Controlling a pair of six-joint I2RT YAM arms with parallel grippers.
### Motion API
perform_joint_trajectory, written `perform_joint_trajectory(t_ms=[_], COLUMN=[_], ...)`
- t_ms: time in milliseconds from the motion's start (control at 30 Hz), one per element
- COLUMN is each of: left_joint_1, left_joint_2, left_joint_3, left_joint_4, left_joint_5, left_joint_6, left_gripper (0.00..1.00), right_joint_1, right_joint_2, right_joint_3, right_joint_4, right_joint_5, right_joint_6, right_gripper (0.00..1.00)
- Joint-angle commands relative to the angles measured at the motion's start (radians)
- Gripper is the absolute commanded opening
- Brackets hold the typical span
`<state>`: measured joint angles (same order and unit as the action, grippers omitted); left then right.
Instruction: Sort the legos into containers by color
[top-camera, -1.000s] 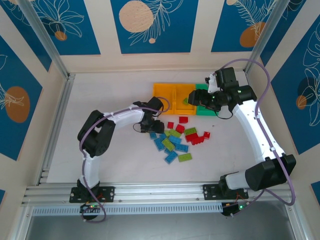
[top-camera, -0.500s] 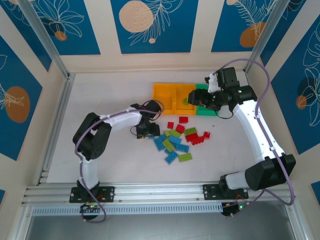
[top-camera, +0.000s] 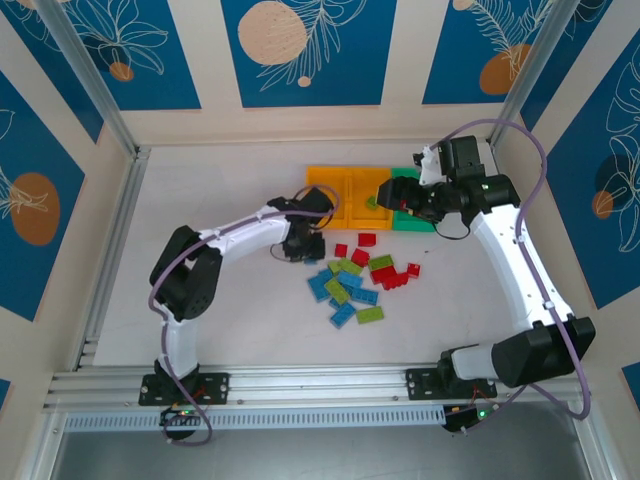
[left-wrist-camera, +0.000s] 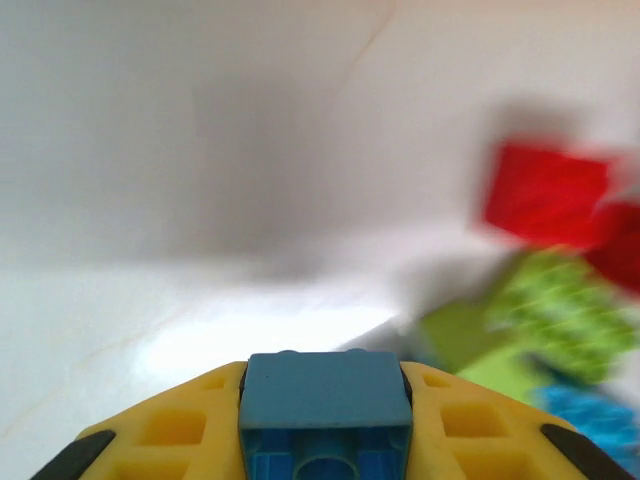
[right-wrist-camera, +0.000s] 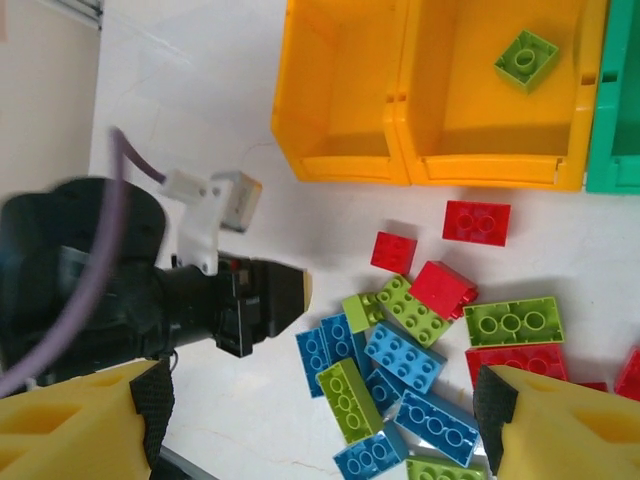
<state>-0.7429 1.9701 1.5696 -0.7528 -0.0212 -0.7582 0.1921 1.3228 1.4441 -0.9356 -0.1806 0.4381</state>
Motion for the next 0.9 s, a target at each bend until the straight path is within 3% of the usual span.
perform_joint_trajectory(t_ms=[0, 133, 400, 500, 667, 867], left_joint_1=[-0.005, 0.024, 0.078, 0.094, 0.098, 0.098], left_joint_2=[0.015, 0.183, 0.444, 0.460, 0.443, 0.322], left_joint_3=[0.218, 0.467, 0.860, 0.879, 0.877, 0.821], left_joint_4=[-0.004, 0.007, -0.005, -0.011, -0.023, -0.027], left_joint_5=[-0.156, -0.254, -0.200, -0.187, -0.166, -0.129], left_joint_6=[0.123, 0.231, 0.310, 0.274, 0.271, 0.271], left_gripper=[0.26, 0.27, 0.29, 0.35, 0.57, 0.53], right_joint_1=[-0.005, -0.012, -0.026, -0.027, -0.033, -0.062], right_joint_2=[-0.044, -0.051, -0.070, -0.075, -0.083, -0.080], right_joint_3=[-0.033, -0.047, -0.058, -0.068, -0.099, -0.164], right_joint_4=[0.035, 0.028, 0.006, 0.006, 0.015, 0.010], right_joint_5=[-0.014, 0.002, 0.023, 0.020, 0.023, 0.169], right_joint_6=[0.046, 0.041, 0.019, 0.025, 0.045, 0.140], right_gripper=[0.81, 0.81, 0.81, 0.82, 0.82, 0.85])
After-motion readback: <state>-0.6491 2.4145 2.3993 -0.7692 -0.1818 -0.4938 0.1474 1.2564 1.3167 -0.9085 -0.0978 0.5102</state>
